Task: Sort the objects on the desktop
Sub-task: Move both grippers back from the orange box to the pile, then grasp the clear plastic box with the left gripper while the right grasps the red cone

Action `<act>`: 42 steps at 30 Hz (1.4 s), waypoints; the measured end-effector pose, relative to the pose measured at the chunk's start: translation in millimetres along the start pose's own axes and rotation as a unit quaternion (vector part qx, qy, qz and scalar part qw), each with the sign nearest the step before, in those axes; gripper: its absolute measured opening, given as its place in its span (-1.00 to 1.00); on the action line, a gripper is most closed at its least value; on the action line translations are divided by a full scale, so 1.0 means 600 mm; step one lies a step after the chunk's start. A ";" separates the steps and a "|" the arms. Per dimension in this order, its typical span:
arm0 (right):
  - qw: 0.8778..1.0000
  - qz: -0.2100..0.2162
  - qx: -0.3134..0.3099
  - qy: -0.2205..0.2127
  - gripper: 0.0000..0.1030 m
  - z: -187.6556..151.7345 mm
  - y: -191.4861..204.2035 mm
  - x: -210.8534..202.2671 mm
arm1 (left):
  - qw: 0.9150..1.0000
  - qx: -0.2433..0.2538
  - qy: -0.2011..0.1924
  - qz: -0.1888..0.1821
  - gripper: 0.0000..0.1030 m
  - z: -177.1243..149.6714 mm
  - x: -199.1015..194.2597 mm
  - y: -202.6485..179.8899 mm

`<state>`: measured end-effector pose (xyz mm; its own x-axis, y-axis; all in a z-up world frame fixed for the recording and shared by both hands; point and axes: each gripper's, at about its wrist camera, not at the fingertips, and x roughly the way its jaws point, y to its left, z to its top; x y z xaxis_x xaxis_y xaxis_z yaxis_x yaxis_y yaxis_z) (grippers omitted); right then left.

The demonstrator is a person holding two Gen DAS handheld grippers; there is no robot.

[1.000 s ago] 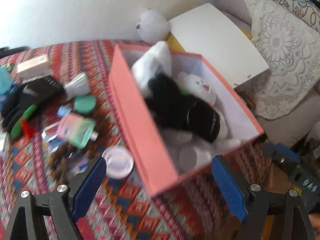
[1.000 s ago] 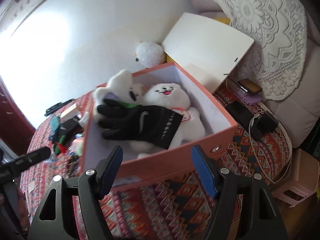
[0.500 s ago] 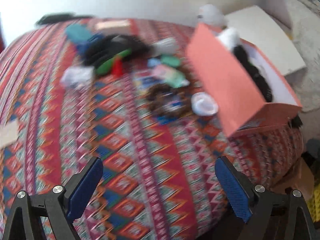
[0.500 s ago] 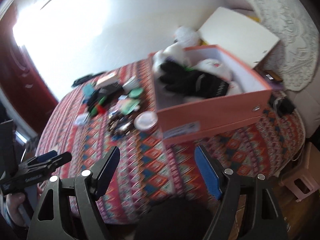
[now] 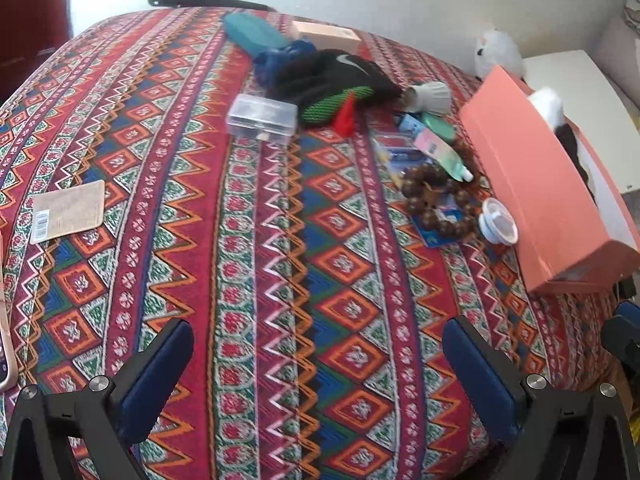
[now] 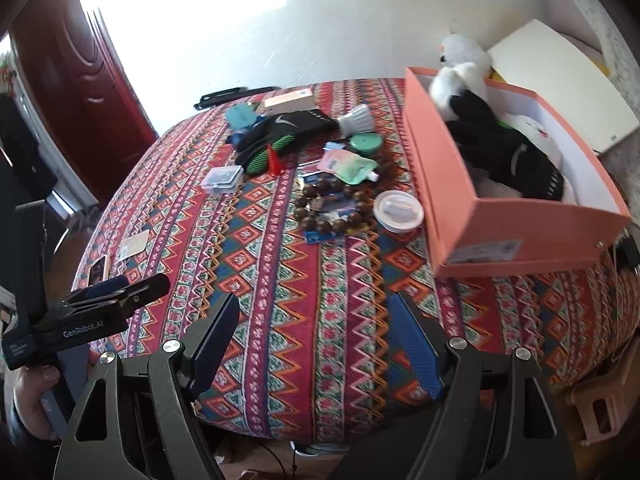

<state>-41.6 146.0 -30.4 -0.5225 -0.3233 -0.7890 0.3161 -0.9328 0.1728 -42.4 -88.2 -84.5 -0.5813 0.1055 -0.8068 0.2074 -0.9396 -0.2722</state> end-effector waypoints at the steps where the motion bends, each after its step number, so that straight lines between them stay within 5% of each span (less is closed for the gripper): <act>1: 1.000 0.000 -0.002 0.004 0.56 0.006 0.003 0.009 | 1.000 -0.001 0.001 0.002 0.99 0.003 0.004 0.003; 26: 0.994 0.018 -0.091 0.052 0.52 0.253 0.081 0.360 | 0.998 0.003 0.002 0.070 0.99 0.208 0.280 0.050; 35: 0.990 0.030 -0.107 0.088 0.28 0.302 0.097 0.496 | 0.995 0.046 -0.034 0.088 0.91 0.229 0.310 0.062; 36: 0.989 0.034 -0.110 0.092 0.11 0.303 0.099 0.508 | 0.993 0.053 -0.039 0.096 0.69 0.228 0.309 0.060; 37: 0.988 0.040 -0.113 0.099 -0.27 0.303 0.102 0.519 | 0.992 0.064 -0.044 0.104 0.39 0.226 0.307 0.057; 38: 0.987 0.044 -0.116 0.101 -0.41 0.303 0.106 0.525 | 0.991 0.069 -0.045 0.102 0.39 0.226 0.303 0.056; 42: 0.987 0.045 -0.125 0.091 -0.41 0.299 0.116 0.509 | 0.995 0.052 -0.038 0.079 0.39 0.226 0.285 0.068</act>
<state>-321.5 -46.3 -153.3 -0.3398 -0.3486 -0.8735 0.5519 -0.8260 0.1150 -240.1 -152.5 -162.0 -0.6072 -0.0668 -0.7918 0.2206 -0.9715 -0.0872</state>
